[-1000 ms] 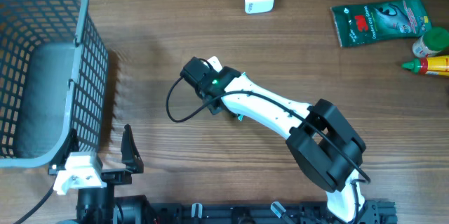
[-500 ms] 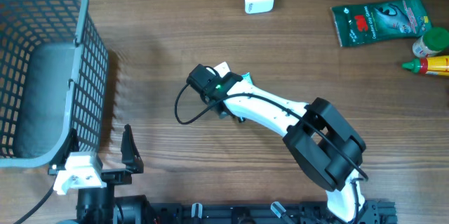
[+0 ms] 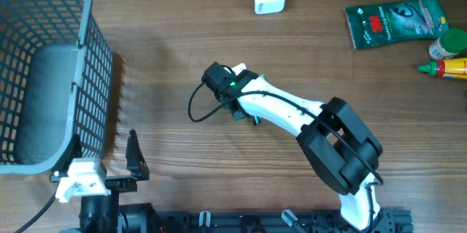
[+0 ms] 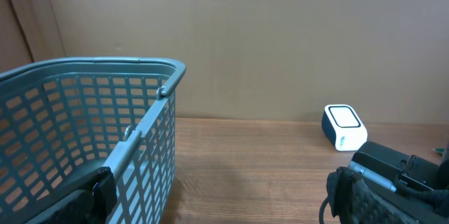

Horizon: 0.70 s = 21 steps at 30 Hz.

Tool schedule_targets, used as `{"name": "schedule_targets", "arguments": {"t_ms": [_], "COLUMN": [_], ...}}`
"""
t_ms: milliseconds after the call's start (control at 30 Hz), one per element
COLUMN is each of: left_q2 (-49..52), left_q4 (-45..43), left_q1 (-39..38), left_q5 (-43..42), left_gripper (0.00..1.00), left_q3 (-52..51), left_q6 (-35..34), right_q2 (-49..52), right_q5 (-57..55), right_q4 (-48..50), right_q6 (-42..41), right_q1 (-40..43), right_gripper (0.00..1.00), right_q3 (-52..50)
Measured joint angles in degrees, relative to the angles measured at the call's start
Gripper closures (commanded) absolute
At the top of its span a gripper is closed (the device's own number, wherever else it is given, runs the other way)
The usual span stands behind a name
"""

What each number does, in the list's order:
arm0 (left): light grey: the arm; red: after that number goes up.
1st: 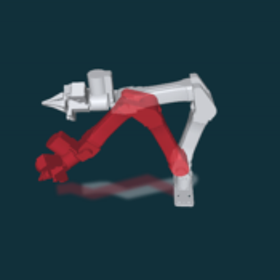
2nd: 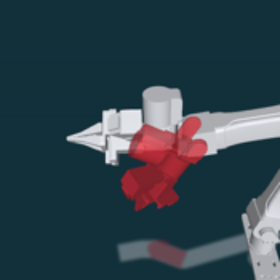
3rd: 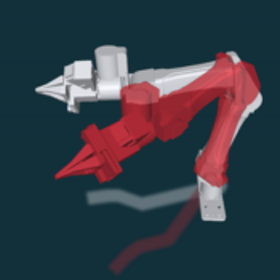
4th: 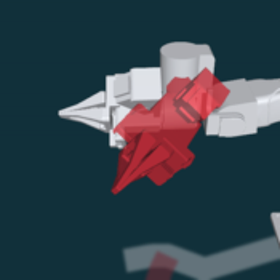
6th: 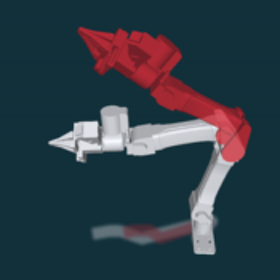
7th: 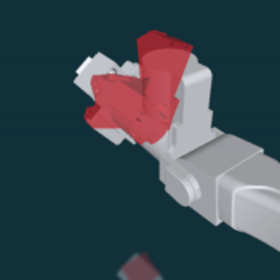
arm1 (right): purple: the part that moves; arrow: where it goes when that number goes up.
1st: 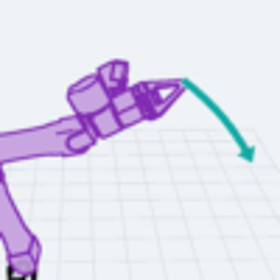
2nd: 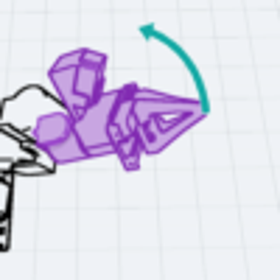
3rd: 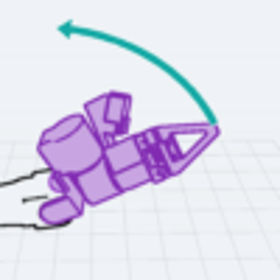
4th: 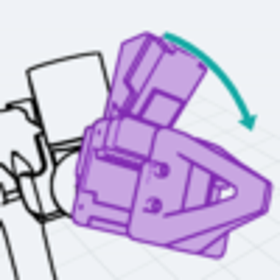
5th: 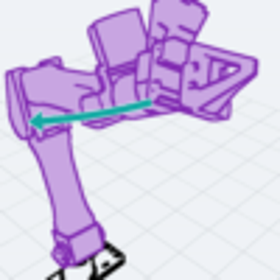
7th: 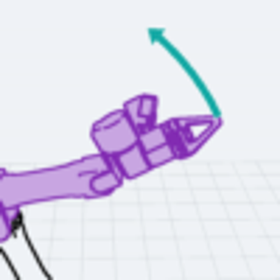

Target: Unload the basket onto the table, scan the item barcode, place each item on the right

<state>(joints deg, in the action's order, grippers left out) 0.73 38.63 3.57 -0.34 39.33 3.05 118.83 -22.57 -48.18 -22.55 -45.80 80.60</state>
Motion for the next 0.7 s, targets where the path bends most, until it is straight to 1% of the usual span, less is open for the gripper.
{"name": "schedule_targets", "arguments": {"t_ms": [33,67,200,267,400,467,500,533,633,700], "left_q2": [0.0,0.0,0.0,0.0,0.0,0.0,0.0,0.0,0.0,0.0], "left_q4": [0.0,0.0,0.0,0.0,0.0,0.0,0.0,-0.02,0.0,0.0], "left_q1": [0.0,0.0,0.0,0.0,0.0,0.0,0.0,0.0,0.0,0.0], "left_q5": [0.0,0.0,0.0,0.0,0.0,0.0,0.0,0.0,0.02,0.02], "left_gripper": [0.0,0.0,0.0,0.0,0.0,0.0,0.0,0.0,0.0,0.0], "left_q3": [0.0,0.0,0.0,0.0,0.0,0.0,0.0,0.0,0.0,0.0], "left_q6": [0.0,0.0,0.0,0.0,0.0,0.0,0.0,0.0,0.0,0.0], "right_q2": [-0.07,-0.22,-0.44,-0.59,-1.49,-3.69,-4.44,-5.92,-6.84,-6.88], "right_q5": [-0.04,0.13,1.68,5.77,23.52,36.54,40.3,49.11,65.07,76.74], "right_q4": [0.11,0.24,0.55,-0.11,-5.53,-7.13,-7.34,-8.24,-9.84,-11.5], "right_q6": [-0.52,-0.42,-0.37,1.05,7.17,12.31,13.84,16.85,22.16,27.47], "right_q1": [-0.07,-0.13,0.17,1.33,5.88,9.44,10.73,13.75,19.78,24.59], "right_gripper": [0.93,0.95,0.96,0.96,0.96,0.96,0.96,0.96,0.96,0.96], "right_q3": [0.0,0.0,0.04,0.96,4.31,4.33,4.33,4.33,4.22,3.19]}}
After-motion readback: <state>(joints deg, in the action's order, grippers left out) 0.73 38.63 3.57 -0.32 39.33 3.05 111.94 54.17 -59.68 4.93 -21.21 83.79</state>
